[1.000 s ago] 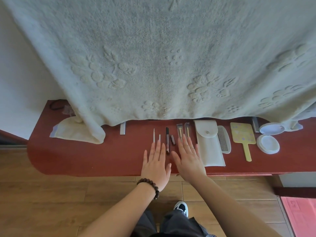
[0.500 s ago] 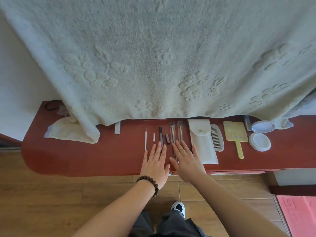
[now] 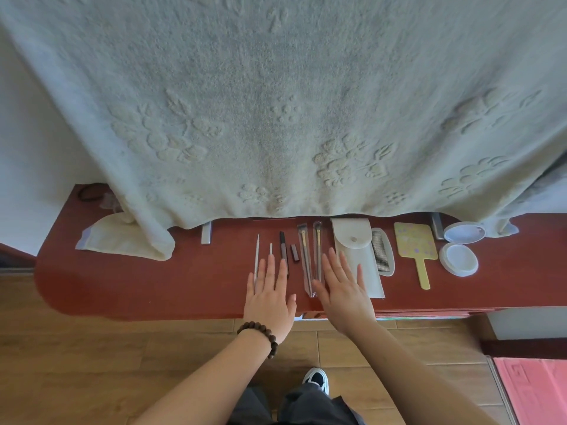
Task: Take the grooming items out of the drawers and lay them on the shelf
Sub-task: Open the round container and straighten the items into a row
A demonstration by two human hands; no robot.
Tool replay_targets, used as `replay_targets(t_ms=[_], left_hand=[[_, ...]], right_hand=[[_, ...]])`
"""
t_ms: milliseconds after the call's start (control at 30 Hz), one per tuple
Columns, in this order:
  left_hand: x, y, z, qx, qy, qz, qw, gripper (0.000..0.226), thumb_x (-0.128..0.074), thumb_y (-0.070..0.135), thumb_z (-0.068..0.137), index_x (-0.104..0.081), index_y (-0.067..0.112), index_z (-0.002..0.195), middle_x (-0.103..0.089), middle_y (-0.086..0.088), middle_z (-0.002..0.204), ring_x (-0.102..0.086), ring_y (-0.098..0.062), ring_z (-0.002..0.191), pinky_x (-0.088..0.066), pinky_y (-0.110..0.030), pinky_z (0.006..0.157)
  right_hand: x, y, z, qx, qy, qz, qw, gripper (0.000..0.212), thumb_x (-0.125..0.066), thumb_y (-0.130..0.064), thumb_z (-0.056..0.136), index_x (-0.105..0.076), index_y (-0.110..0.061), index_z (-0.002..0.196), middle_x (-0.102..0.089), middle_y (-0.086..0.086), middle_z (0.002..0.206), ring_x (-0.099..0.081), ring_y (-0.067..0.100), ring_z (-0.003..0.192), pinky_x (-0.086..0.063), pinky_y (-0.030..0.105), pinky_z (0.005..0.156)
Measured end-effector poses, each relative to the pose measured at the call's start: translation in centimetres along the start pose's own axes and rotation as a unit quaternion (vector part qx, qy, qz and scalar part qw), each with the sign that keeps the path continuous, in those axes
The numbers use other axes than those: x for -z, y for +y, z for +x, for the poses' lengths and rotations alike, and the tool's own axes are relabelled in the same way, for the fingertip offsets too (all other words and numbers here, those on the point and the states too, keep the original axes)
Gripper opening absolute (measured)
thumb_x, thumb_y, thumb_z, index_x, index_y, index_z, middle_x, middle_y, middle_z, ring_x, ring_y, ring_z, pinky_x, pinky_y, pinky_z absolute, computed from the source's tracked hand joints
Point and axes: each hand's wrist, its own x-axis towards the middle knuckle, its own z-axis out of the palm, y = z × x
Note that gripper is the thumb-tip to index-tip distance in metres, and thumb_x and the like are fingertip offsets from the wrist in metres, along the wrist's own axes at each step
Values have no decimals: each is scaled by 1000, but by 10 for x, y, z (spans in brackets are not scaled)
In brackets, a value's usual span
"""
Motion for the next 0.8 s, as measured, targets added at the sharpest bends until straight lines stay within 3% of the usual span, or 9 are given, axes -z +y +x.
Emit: replay_targets(t_ms=[67, 233, 500, 700, 800], left_hand=[[-1, -4, -1, 19, -11, -1, 1000, 70, -25, 47, 100, 15, 20, 150, 22, -7, 158, 15, -24, 147, 2, -43, 121], [-7, -1, -4, 29, -34, -13, 999, 70, -26, 46, 100, 16, 19, 150, 21, -10, 158, 15, -25, 147, -1, -41, 122], [-11, 11, -3, 37, -29, -22, 999, 70, -27, 43, 101, 16, 18, 150, 20, -9, 159, 13, -24, 148, 0, -38, 122], [-12, 8, -1, 40, -34, -11, 999, 70, -26, 44, 101, 16, 17, 150, 19, -8, 159, 14, -22, 147, -1, -38, 122], [-12, 5, -2, 38, -28, -5, 999, 71, -26, 44, 101, 17, 16, 150, 18, -9, 159, 12, -21, 148, 1, -37, 122]], right_hand=[[1, 10, -4, -21, 9, -11, 1000, 79, 8, -67, 84, 4, -25, 151, 17, -9, 156, 23, 11, 142, 11, 43, 118], [-4, 27, -11, -88, -11, -6, 996, 66, -6, -58, 94, 5, -25, 151, 20, -6, 157, 27, 18, 142, 12, 44, 118], [-8, 28, -11, -79, -18, 2, 997, 68, -8, -57, 95, 10, -21, 150, 22, -2, 157, 27, 22, 142, 11, 43, 118], [-9, 33, -9, -65, -30, -9, 997, 74, 1, -63, 88, 13, -22, 149, 25, -2, 156, 29, 22, 141, 10, 44, 118], [-9, 32, -9, -47, -26, -14, 998, 90, 20, -70, 73, 12, -22, 149, 24, -3, 156, 28, 22, 141, 10, 43, 118]])
